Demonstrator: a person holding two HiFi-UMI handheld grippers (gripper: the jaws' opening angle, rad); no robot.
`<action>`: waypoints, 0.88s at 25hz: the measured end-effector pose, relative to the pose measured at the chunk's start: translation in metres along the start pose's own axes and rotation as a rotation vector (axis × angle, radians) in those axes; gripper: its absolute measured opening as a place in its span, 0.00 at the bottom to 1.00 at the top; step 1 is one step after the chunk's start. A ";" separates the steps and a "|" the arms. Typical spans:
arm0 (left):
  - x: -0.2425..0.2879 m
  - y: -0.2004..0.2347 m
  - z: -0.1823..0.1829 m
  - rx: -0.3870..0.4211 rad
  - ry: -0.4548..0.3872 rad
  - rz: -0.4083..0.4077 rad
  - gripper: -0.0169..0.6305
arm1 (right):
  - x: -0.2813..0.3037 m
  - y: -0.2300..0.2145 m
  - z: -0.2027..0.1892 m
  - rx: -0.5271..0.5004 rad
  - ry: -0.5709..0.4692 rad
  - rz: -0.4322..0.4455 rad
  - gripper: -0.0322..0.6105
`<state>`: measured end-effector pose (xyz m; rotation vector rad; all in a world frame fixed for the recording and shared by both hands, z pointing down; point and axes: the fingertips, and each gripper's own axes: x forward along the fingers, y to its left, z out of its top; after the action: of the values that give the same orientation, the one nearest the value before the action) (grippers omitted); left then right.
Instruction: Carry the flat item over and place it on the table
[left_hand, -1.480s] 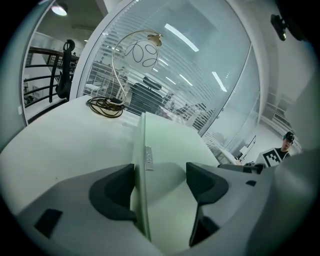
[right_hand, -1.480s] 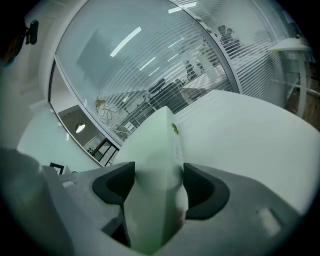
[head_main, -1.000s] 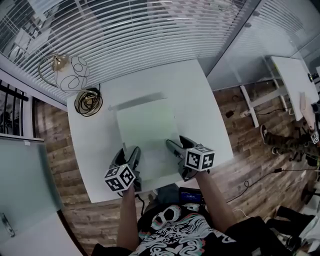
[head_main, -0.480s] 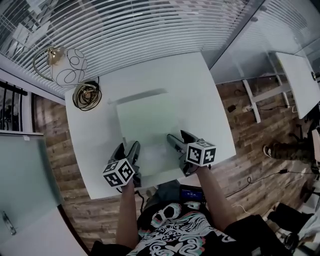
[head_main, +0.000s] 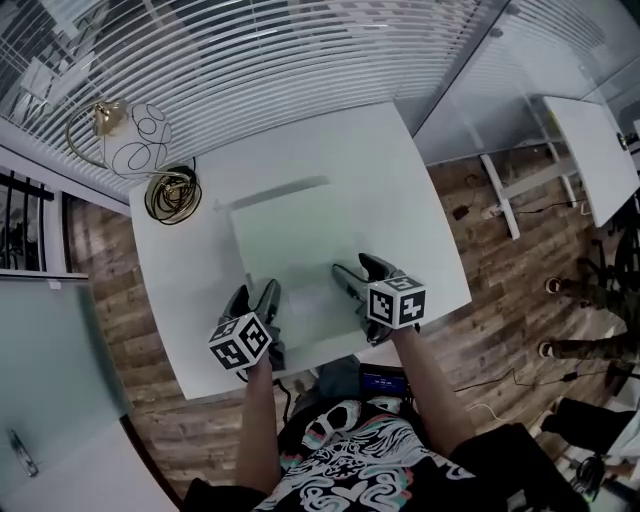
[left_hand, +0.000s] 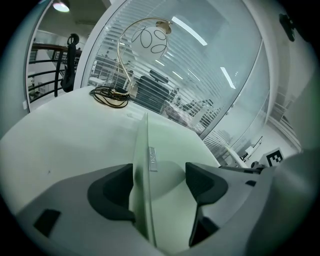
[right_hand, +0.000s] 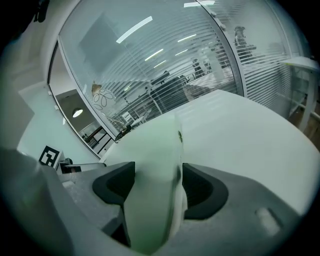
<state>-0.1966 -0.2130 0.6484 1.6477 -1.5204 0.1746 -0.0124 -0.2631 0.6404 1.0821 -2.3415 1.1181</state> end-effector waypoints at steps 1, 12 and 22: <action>0.000 0.000 0.001 0.003 -0.002 0.003 0.51 | 0.000 0.000 0.001 -0.009 0.001 -0.004 0.50; -0.011 0.003 0.013 0.018 -0.052 0.027 0.51 | -0.012 0.014 0.010 -0.079 -0.022 -0.003 0.50; -0.045 -0.018 0.040 0.112 -0.188 -0.005 0.29 | -0.037 0.023 0.014 -0.111 -0.090 -0.045 0.42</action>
<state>-0.2092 -0.2081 0.5872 1.7982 -1.6724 0.1062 -0.0044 -0.2461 0.5988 1.1604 -2.4035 0.9296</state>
